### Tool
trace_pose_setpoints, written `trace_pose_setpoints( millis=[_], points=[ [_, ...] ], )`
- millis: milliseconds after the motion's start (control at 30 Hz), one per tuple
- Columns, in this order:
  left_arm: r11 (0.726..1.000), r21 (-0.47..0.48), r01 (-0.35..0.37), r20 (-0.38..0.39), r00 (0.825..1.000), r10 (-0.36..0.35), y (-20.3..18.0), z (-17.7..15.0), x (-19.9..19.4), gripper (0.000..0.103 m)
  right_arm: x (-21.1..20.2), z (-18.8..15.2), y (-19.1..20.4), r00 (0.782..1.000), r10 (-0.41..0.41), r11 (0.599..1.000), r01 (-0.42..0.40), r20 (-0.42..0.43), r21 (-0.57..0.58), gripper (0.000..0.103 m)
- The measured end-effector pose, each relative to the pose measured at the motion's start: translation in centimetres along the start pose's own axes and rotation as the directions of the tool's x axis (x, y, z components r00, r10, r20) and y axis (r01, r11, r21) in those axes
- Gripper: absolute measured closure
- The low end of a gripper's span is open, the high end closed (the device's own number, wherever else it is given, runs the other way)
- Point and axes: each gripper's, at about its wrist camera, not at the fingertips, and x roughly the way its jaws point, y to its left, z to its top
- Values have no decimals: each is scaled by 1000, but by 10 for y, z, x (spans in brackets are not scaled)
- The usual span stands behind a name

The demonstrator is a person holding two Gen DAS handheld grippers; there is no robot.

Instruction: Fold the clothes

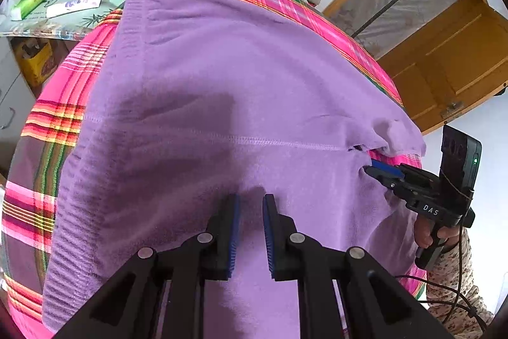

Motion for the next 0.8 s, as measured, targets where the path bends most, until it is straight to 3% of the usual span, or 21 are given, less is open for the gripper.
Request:
trace_pose_setpoints(
  millis=[67,100,133,333,567,800],
  points=[
    [1000,-1,13,-1,1000,-13,2,-1,0,88,0,0,1,1000,1,1000,-1,0,6,82],
    [1000,-3,18,-1,1000,-18,4,-1,0,88,-1,0,2,1000,1,1000,-1,2,0,95],
    [1000,-4,23,-1,1000,-23,5,-1,-1,88,-4,0,6,1000,3,1000,-3,8,-13,98],
    [999,-15,43,1,999,-43,16,0,-2,88,-48,4,28,985,68,996,-59,156,-62,98],
    [998,-29,50,11,999,-49,27,-3,-9,88,-43,-6,20,994,23,1000,-22,110,-11,98],
    [997,-79,15,52,999,-11,49,-11,-32,88,-67,-29,14,975,-19,997,1,222,78,90]
  ],
)
